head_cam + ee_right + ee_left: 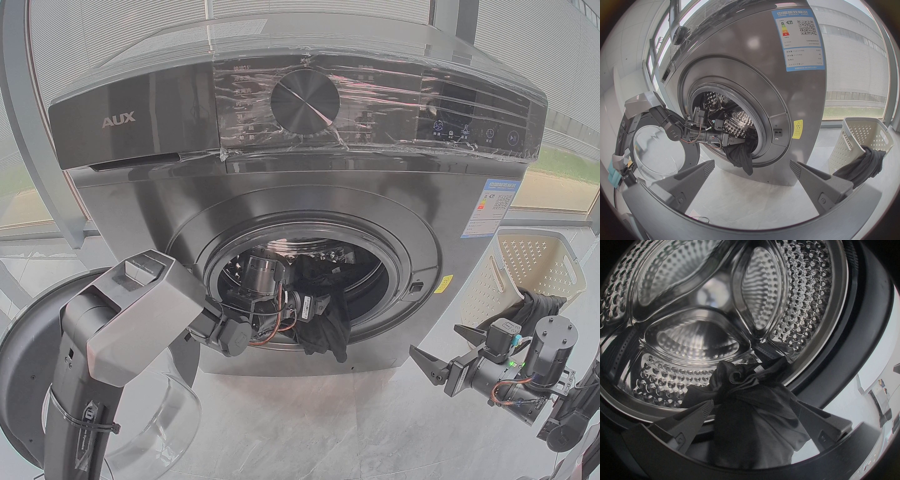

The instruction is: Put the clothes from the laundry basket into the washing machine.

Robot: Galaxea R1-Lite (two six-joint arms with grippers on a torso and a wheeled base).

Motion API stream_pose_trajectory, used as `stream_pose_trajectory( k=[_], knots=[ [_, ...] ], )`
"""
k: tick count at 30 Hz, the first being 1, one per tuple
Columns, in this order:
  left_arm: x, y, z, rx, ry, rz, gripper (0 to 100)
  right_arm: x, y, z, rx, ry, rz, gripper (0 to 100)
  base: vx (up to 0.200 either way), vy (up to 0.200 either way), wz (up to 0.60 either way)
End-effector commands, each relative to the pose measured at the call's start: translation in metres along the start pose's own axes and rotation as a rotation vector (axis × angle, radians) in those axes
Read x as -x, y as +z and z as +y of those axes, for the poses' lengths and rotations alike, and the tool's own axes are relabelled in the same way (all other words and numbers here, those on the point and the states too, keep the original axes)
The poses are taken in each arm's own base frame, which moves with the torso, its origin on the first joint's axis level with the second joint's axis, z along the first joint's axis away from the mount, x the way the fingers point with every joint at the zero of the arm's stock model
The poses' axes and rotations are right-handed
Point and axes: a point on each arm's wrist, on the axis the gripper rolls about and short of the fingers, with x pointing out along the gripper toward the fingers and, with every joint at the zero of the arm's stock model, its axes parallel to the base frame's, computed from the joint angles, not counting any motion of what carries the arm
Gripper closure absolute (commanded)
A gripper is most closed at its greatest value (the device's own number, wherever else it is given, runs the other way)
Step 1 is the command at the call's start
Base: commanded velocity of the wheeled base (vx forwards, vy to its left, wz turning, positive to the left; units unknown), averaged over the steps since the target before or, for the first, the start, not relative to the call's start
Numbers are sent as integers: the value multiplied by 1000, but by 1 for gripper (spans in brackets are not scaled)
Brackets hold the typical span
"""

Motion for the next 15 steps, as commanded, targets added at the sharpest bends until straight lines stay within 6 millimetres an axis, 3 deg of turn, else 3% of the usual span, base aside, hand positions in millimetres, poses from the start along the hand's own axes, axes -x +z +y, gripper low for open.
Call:
stream_pose_trajectory(
  k=[1,15],
  knots=[
    [-1,-1,-7,-4,-14,0,0,0,-1,2,2,10,4,0,0,0,0],
    [-30,-26,-19,-15,-39,28,0,-1,-1,4,2,16,3,0,0,0,0]
  ],
)
